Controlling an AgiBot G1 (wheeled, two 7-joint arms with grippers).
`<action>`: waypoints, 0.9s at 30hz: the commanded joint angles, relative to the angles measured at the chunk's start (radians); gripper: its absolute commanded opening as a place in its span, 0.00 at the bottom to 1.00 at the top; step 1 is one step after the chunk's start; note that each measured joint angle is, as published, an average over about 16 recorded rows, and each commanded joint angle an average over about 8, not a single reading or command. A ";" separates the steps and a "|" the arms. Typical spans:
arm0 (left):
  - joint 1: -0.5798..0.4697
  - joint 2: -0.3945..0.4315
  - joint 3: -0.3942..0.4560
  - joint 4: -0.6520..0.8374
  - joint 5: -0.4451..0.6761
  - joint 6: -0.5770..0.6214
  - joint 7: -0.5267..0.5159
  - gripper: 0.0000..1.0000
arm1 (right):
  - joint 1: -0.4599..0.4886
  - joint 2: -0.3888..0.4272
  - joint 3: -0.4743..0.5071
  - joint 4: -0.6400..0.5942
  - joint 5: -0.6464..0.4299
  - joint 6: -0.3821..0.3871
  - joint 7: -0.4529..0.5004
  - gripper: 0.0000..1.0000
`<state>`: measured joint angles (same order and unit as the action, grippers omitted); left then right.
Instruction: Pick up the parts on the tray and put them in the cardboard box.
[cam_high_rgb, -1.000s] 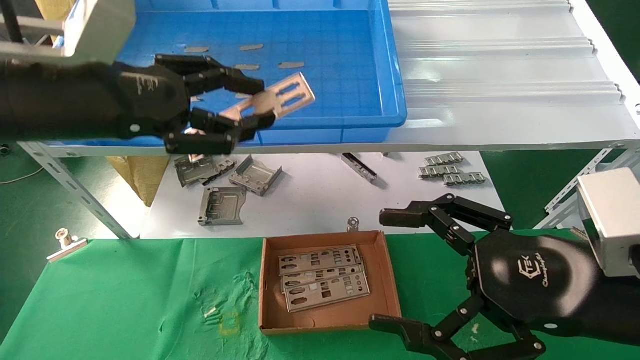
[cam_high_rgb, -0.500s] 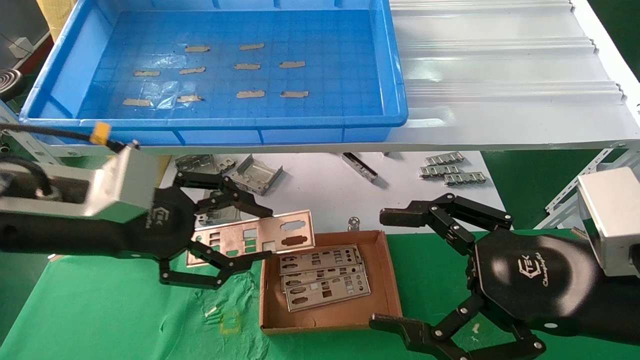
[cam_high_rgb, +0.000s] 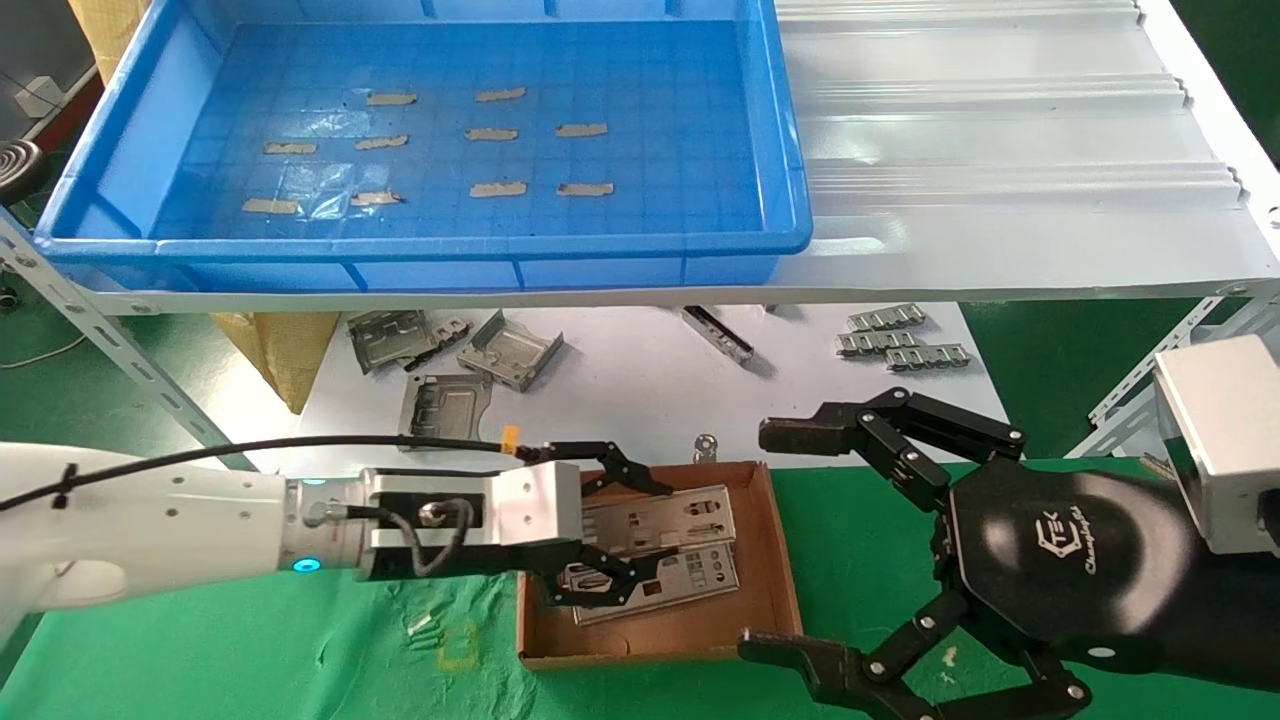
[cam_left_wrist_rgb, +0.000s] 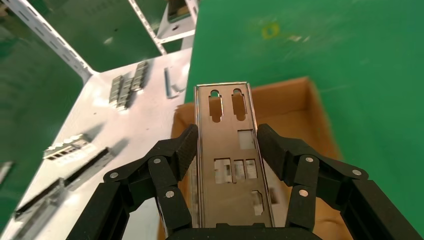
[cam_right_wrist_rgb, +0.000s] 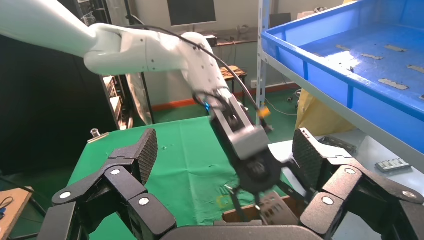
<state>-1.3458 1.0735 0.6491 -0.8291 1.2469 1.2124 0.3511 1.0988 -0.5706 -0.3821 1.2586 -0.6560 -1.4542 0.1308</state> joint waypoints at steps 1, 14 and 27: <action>0.010 0.035 0.008 0.032 0.020 -0.029 0.049 0.04 | 0.000 0.000 0.000 0.000 0.000 0.000 0.000 1.00; -0.048 0.150 0.027 0.274 0.068 -0.065 0.246 1.00 | 0.000 0.000 0.000 0.000 0.000 0.000 0.000 1.00; -0.120 0.178 0.014 0.464 0.032 0.056 0.290 1.00 | 0.000 0.000 0.000 0.000 0.000 0.000 0.000 1.00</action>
<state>-1.4636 1.2432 0.6602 -0.3663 1.2723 1.2854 0.6250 1.0989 -0.5706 -0.3823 1.2586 -0.6559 -1.4542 0.1307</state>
